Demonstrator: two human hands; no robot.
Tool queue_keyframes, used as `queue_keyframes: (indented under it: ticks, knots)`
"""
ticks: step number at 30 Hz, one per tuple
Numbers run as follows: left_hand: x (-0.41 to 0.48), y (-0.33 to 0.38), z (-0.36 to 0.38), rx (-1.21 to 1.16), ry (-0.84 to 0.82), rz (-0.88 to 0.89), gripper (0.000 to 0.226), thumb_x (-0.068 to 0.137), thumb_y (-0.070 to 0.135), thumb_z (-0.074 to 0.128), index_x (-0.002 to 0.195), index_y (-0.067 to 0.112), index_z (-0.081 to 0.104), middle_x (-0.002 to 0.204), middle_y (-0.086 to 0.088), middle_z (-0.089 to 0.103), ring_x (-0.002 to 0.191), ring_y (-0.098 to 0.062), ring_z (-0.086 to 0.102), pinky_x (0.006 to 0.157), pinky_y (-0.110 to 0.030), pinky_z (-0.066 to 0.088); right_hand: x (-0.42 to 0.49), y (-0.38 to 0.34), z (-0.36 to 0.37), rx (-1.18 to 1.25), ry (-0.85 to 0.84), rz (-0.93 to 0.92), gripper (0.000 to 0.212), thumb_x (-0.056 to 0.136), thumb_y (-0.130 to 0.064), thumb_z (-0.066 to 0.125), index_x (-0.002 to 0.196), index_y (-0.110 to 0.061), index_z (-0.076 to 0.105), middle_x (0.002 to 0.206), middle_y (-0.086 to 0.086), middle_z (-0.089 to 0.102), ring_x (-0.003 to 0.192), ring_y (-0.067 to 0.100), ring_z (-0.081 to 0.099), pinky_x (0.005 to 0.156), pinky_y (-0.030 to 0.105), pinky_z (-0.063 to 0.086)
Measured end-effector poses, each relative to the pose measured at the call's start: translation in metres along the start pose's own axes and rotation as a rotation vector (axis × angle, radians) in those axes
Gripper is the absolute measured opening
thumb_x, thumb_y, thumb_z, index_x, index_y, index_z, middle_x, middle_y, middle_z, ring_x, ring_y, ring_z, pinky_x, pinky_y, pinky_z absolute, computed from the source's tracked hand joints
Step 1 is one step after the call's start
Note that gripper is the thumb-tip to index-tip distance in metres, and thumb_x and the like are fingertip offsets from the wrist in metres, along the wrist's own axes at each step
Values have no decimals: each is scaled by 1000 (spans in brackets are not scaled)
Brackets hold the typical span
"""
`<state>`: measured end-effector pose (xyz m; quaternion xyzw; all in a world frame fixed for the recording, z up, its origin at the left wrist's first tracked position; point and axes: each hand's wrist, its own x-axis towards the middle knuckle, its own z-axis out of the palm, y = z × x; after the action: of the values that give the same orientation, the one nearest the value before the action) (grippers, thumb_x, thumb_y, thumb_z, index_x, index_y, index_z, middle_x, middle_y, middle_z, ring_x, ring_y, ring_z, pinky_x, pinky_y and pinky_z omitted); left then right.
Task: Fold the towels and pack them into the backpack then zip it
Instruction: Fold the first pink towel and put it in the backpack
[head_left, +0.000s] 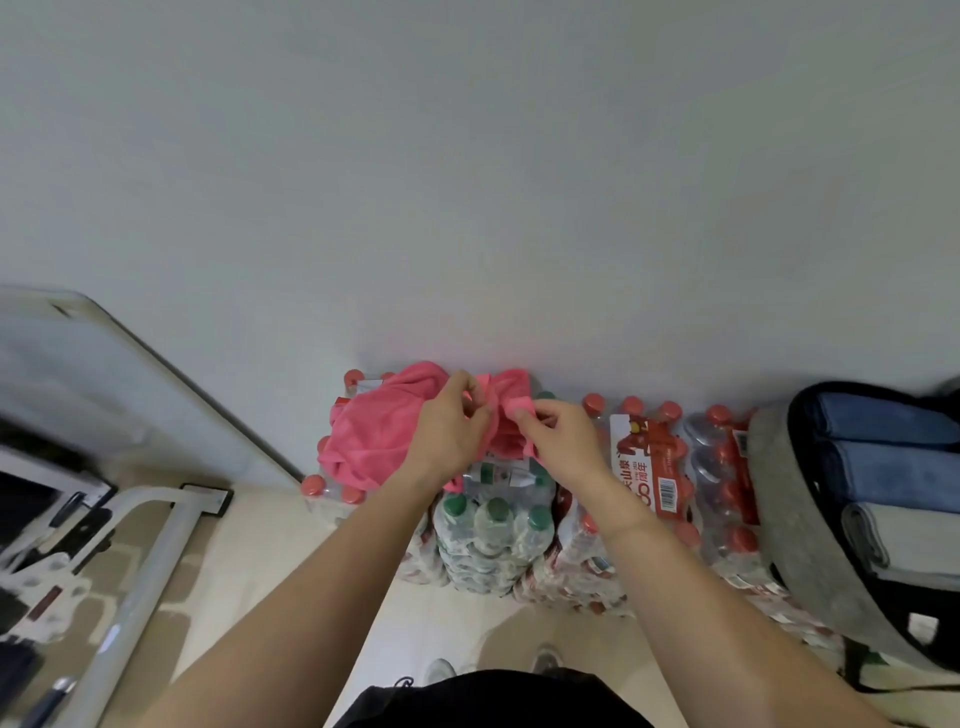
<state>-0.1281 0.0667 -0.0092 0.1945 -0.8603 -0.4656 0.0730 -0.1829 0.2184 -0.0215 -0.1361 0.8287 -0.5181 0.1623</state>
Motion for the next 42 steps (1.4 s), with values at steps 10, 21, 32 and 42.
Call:
queue_keyframes:
  ticks: [10, 21, 32, 42]
  knots:
    - [-8, 14, -7, -28, -189, 9, 37, 78, -4, 54, 102, 17, 73, 94, 6, 74, 85, -6, 70, 77, -19, 55, -15, 11, -8, 165, 30, -9, 13, 90, -24, 71, 102, -26, 76, 91, -10, 75, 88, 10, 72, 80, 44, 60]
    - [-9, 18, -5, 8, -167, 70, 6, 74, 18, 78, 75, 22, 74, 70, 9, 73, 69, -7, 70, 72, -31, 59, -28, 5, -16, 245, -20, -10, 17, 91, -9, 68, 105, -15, 75, 89, 1, 77, 84, 16, 74, 77, 43, 61]
    - [-9, 25, -4, -55, -216, -2, 5, 81, 15, 76, 76, 14, 75, 66, 0, 74, 62, -16, 73, 66, -33, 61, -33, -4, -23, 140, -38, -107, 19, 87, -16, 74, 106, -19, 76, 93, -9, 76, 89, -1, 70, 79, 16, 55]
    - [-11, 27, -6, -143, -232, 7, 6, 85, 15, 75, 81, 10, 77, 67, -4, 74, 63, -21, 72, 60, -25, 58, -20, -11, -31, -90, -84, -198, 12, 84, -19, 75, 96, -23, 75, 85, -11, 75, 80, 1, 71, 79, 27, 59]
